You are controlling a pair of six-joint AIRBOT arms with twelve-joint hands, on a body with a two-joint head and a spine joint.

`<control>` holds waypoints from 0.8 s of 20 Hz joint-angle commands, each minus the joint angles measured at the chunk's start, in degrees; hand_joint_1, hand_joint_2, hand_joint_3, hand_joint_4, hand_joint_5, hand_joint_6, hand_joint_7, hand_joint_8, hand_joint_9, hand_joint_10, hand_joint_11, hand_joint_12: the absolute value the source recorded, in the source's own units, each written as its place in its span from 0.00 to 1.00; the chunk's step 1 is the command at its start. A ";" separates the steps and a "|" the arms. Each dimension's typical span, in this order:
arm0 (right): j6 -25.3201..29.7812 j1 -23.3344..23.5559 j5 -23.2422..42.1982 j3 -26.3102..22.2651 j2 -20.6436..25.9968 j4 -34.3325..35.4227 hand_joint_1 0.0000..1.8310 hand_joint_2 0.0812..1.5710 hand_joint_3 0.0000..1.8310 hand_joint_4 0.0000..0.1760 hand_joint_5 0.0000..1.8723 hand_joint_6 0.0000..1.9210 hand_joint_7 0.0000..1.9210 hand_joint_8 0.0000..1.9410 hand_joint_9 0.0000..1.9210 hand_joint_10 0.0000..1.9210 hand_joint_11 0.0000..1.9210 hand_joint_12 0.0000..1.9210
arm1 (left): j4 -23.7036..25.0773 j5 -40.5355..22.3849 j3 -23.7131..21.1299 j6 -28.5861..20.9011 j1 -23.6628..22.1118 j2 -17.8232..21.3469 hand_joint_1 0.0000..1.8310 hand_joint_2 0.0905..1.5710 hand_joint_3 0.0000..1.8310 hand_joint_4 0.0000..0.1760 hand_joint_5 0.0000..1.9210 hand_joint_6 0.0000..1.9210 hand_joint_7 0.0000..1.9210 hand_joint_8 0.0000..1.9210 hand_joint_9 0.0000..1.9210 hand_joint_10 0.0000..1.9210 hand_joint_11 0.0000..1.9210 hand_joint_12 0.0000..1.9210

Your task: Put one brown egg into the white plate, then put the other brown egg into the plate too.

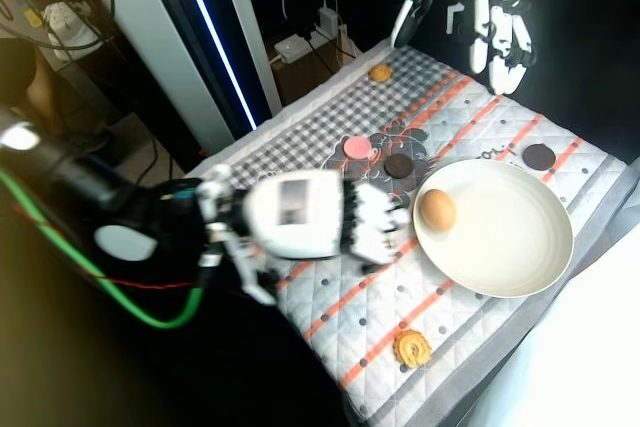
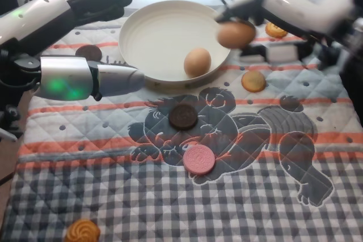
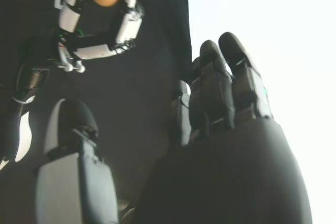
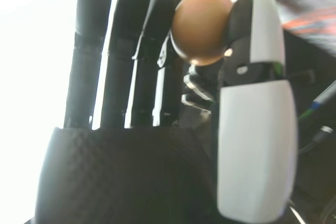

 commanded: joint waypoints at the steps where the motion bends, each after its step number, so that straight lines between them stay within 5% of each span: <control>1: -0.05 1.47 2.79 1.31 -0.66 1.46 0.69 0.63 0.01 0.00 0.63 0.31 0.63 0.34 0.56 0.35 0.44 0.63 | -0.04 -7.40 -0.08 -0.47 -0.56 0.17 0.34 0.57 0.00 0.89 0.07 0.00 0.12 0.01 0.18 0.00 0.00 0.40; 2: -0.05 3.73 -0.32 3.72 -2.67 -0.09 0.70 0.64 0.00 0.00 0.59 0.42 0.68 0.18 0.56 0.38 0.42 0.64 | -0.04 -7.53 -0.06 -0.47 -0.57 0.10 0.36 0.56 0.00 0.96 0.06 0.00 0.12 0.00 0.17 0.00 0.00 0.37; 3: -0.05 4.80 -1.98 4.94 -3.64 -0.90 0.59 0.67 0.00 0.77 0.55 0.46 0.64 0.10 0.59 0.38 0.44 0.73 | -0.04 -7.57 -0.01 -0.47 -0.66 -0.02 0.38 0.56 0.00 0.99 0.06 0.00 0.13 0.00 0.17 0.00 0.00 0.35; 4: -0.05 5.21 -3.02 5.87 -4.33 -1.17 0.48 0.62 0.00 0.00 0.43 0.16 0.61 0.05 0.55 0.35 0.41 0.72 | -0.04 -7.68 0.07 -0.47 -0.66 -0.21 0.38 0.55 0.00 0.97 0.05 0.00 0.14 0.00 0.17 0.00 0.00 0.35; 5: -0.05 5.39 -3.32 6.20 -4.46 -1.24 0.36 0.58 0.00 0.00 0.29 0.03 0.52 0.01 0.45 0.24 0.31 0.63 | -0.04 -7.78 0.17 -0.47 -0.70 -0.41 0.38 0.55 0.00 0.93 0.06 0.00 0.15 0.01 0.18 0.00 0.00 0.35; 6: -0.05 5.47 -3.35 6.23 -4.44 -1.24 0.36 0.58 0.00 0.00 0.29 0.03 0.52 0.01 0.45 0.24 0.31 0.63 | -0.05 -7.97 0.19 -0.47 -0.71 -0.45 0.38 0.55 0.00 0.93 0.06 0.00 0.15 0.01 0.18 0.00 0.00 0.35; 7: -0.05 5.63 -3.34 6.17 -4.44 -1.24 0.20 0.56 0.00 0.27 0.13 0.01 0.35 0.00 0.33 0.10 0.20 0.51 | -0.35 -8.42 0.17 -0.47 -0.60 -0.43 0.38 0.55 0.00 0.88 0.06 0.00 0.17 0.01 0.18 0.00 0.00 0.35; 8: -0.05 6.07 -3.28 5.97 -4.43 -1.23 0.11 0.56 0.00 0.42 0.03 0.00 0.24 0.00 0.24 0.03 0.08 0.45 | -0.78 -8.99 0.13 -0.49 -0.38 -0.37 0.38 0.56 0.00 0.81 0.08 0.00 0.19 0.01 0.19 0.00 0.00 0.36; 9: -0.05 6.14 -2.95 5.60 -4.28 -1.20 0.05 0.58 0.00 0.60 0.00 0.00 0.16 0.00 0.19 0.00 0.04 0.48 | -1.22 -9.83 0.05 -0.75 0.01 -0.23 0.39 0.56 0.00 0.56 0.13 0.01 0.22 0.01 0.20 0.00 0.00 0.38; 10: -0.05 6.14 -2.22 4.83 -3.84 -1.13 0.05 0.58 0.00 0.60 0.00 0.00 0.16 0.00 0.19 0.00 0.04 0.48 | -1.51 -10.78 0.05 -1.82 0.51 -0.05 0.39 0.56 0.00 0.56 0.13 0.01 0.22 0.01 0.20 0.00 0.00 0.38; 11: -0.05 6.13 -0.51 3.24 -3.28 -0.58 0.06 0.57 0.00 0.74 0.00 0.00 0.10 0.00 0.13 0.00 0.00 0.52 | -1.53 -11.59 0.17 -3.81 1.07 0.17 0.39 0.56 0.00 0.41 0.15 0.01 0.23 0.00 0.20 0.00 0.00 0.40; 12: -0.05 6.11 1.24 1.82 -1.79 0.44 0.07 0.56 0.00 0.74 0.00 0.00 0.10 0.00 0.13 0.00 0.00 0.51 | -1.49 -11.89 0.21 -4.57 1.27 0.30 0.40 0.56 0.00 0.51 0.15 0.00 0.23 0.00 0.20 0.00 0.00 0.41; 13: -0.05 4.89 3.74 0.31 -0.14 1.73 0.06 0.56 0.00 0.87 0.00 0.00 0.10 0.00 0.12 0.00 0.00 0.43 | -1.46 -12.23 0.15 -4.82 1.44 0.45 0.40 0.55 0.00 0.57 0.15 0.00 0.22 0.00 0.20 0.00 0.00 0.41; 16: -0.05 -2.30 13.49 -6.90 6.48 7.23 0.09 0.54 0.00 0.99 0.00 0.00 0.09 0.00 0.08 0.00 0.00 0.18 | -1.41 -13.54 -0.65 -5.27 2.13 1.17 0.37 0.55 0.00 0.73 0.13 0.00 0.19 0.00 0.18 0.00 0.00 0.36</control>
